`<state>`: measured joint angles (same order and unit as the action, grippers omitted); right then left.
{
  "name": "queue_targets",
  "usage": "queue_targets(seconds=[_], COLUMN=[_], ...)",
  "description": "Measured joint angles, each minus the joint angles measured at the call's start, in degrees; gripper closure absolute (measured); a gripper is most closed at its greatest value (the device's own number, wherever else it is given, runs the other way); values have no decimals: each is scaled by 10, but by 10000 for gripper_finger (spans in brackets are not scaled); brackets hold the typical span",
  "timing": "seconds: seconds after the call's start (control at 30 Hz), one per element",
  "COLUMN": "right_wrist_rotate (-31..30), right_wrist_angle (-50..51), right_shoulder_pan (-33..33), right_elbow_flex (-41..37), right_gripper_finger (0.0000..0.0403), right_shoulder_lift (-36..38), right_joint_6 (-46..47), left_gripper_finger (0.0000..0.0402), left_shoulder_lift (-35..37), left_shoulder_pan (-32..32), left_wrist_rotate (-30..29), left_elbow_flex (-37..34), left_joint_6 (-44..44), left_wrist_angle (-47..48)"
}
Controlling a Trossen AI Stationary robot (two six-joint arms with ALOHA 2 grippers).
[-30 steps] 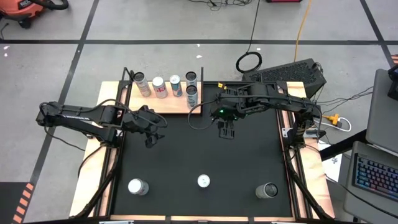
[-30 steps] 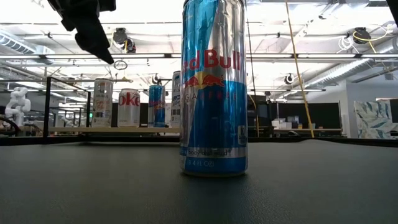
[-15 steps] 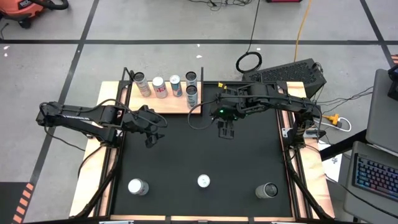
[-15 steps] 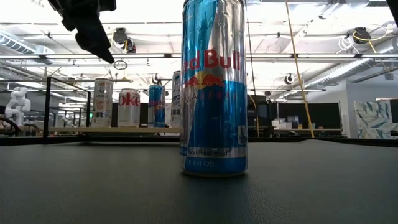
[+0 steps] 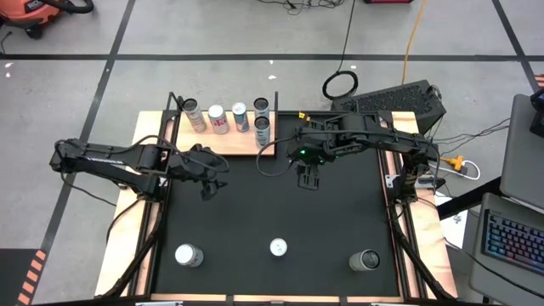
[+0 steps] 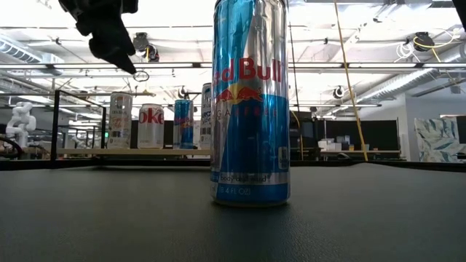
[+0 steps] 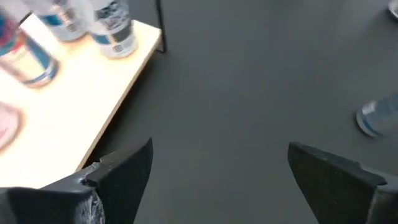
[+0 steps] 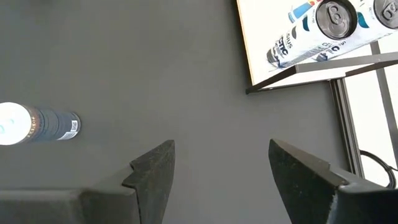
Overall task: Place canned beverage on shelf
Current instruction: Align the red and silver soda can with the other red and silver soda can on the shelf
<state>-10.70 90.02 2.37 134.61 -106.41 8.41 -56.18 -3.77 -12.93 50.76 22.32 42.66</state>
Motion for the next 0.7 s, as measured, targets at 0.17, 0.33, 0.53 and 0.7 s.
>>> queue_targets(seconds=[0.17, 0.33, 0.53, 0.7], right_wrist_rotate=[0, 0, 1, 2], right_wrist_angle=[0, 0, 0, 0], right_shoulder_pan=[0, 0, 0, 0], right_elbow_flex=[0, 0, 0, 0], right_gripper_finger=[163, 163, 163, 163], right_shoulder_lift=[0, 0, 0, 0], right_joint_6=[10, 11, 4, -6], left_gripper_finger=[29, 29, 29, 29], left_shoulder_lift=[0, 0, -8, -30], left_shoulder_pan=[0, 0, 0, -21], left_wrist_rotate=[-42, -22, 9, 121], left_elbow_flex=[0, 0, 0, 0], left_joint_6=[24, 17, 42, 127], left_wrist_angle=[3, 4, 2, 3])
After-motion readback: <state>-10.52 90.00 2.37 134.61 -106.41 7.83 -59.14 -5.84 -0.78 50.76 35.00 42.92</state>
